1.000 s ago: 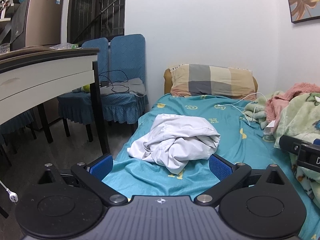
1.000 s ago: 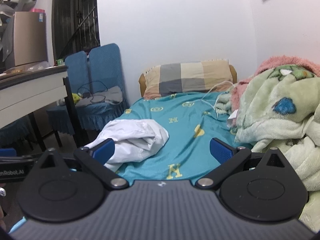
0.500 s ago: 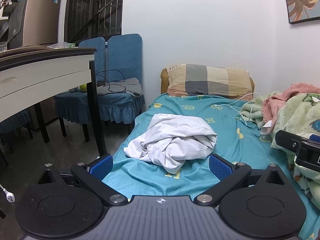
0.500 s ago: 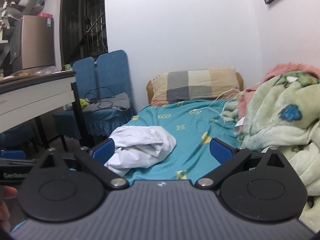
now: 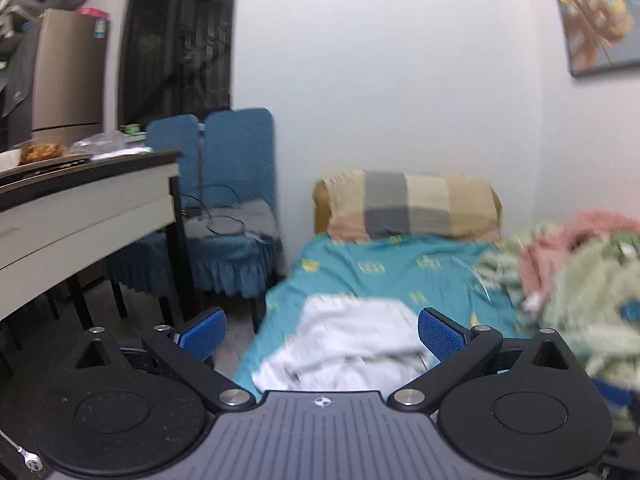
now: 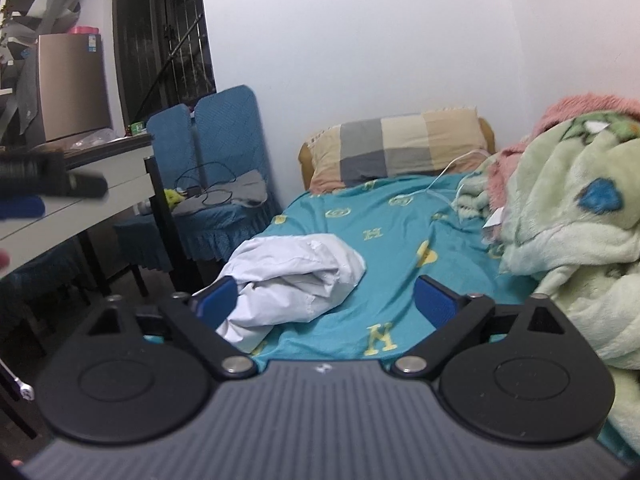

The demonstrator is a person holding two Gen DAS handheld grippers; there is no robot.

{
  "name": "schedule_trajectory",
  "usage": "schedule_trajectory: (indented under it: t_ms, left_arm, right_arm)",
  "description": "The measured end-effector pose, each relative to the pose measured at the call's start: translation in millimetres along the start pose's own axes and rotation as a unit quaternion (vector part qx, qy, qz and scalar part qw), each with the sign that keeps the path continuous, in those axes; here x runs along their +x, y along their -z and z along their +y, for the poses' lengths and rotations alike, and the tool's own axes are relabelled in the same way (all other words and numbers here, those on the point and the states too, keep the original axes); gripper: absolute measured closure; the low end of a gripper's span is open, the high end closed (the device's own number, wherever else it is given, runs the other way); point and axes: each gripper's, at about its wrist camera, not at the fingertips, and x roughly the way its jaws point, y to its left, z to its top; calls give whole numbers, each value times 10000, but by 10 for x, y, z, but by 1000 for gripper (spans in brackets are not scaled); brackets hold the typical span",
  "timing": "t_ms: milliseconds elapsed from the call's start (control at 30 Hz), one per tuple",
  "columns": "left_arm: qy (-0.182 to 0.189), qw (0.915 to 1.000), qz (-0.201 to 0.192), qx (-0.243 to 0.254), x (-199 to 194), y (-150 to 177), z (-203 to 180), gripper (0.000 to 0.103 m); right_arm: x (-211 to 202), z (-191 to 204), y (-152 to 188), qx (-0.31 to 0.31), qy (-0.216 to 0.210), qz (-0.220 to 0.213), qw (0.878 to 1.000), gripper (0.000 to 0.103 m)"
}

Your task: Fold clothes

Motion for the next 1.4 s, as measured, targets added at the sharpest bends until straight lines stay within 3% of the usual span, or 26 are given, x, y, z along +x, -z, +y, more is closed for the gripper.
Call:
schedule_trajectory:
  t_ms: [100,233,433,533,600,633,667,700,767,800,967,1067,1233,1400]
  left_arm:
    - [-80,9993,-108,-362,102,-30,288,0]
    - [-147,9972,148,-713,300,135,692,0]
    - [-159,9918,485,-1175,623,377,1136,0]
    - [-123,9884,630,-1374,796,496,1280,0]
    - [-101,9860,726,-1501,912,574,1374,0]
    - [-115,9859,774,-1478,966,602,1383,0]
    - [-90,9855,824,-1478,1019,616,1377,0]
    - [-33,9850,836,-1507,1037,630,1377,2]
    - [82,9839,858,-1565,1072,659,1375,3]
    - [138,9833,868,-1594,1089,672,1374,4]
    - [397,9824,740,-1667,1016,645,1346,4]
    - [643,9818,631,-1670,924,623,1293,5]
    - [1376,9769,525,-1549,713,605,1091,7]
    - [1823,9750,347,-1221,432,611,844,8]
  right_arm:
    - [265,120,-80,-10,-195,144,9997,18]
    - [779,385,-167,-101,-515,318,9981,18]
    - [2062,971,-96,-484,-756,807,9927,18]
    - [2634,1272,62,-995,-655,1116,9866,20]
    - [2594,1249,10,-1017,-604,1070,9872,19]
    - [2574,1237,-16,-1027,-578,1047,9875,27]
    - [2554,1225,-41,-1038,-552,1024,9878,47]
    - [2534,1213,-67,-1048,-527,1000,9880,56]
    - [2493,1190,-119,-1069,-475,954,9885,85]
    - [2473,1178,-144,-1080,-449,931,9888,89]
    - [2361,1118,-278,-1128,-331,809,9898,92]
    - [1922,1028,-534,-1022,-592,574,9913,92]
    - [1190,877,-959,-841,-1027,186,9910,94]
    - [653,659,-1166,-472,-1606,315,9854,94]
